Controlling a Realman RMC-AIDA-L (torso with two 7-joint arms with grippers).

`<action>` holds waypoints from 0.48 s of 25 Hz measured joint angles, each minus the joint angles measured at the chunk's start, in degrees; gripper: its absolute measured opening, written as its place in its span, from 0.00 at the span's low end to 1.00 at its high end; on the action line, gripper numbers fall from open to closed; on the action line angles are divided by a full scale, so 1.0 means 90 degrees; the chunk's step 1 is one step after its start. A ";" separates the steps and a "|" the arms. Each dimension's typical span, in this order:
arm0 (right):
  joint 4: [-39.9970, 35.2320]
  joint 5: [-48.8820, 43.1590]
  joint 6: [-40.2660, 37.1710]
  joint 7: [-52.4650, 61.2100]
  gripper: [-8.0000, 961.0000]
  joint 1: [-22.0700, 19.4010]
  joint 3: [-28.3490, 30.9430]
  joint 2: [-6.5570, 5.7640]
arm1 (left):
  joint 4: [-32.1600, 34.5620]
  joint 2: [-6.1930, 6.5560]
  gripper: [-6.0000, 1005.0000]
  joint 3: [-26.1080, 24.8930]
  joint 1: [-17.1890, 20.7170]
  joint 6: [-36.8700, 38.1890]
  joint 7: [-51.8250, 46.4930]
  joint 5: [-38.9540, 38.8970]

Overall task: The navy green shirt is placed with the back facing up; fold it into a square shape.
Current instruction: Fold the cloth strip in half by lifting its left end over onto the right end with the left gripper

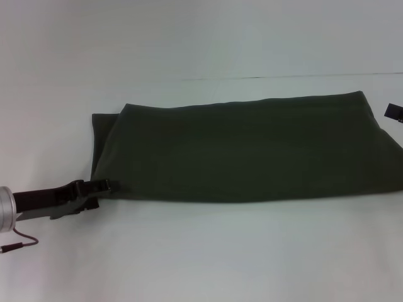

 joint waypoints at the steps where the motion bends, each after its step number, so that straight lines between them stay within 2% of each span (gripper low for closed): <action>1: 0.0000 0.0000 -0.0003 0.0000 0.94 0.0002 0.0006 0.0000 | -0.0003 0.0000 0.76 0.0000 -0.0006 -0.0039 -0.0005 0.0000; 12: -0.0001 0.0001 -0.0015 0.0000 0.94 0.0005 0.0017 0.0002 | -0.0007 0.0000 0.74 0.0000 -0.0241 -0.0378 -0.0032 0.0012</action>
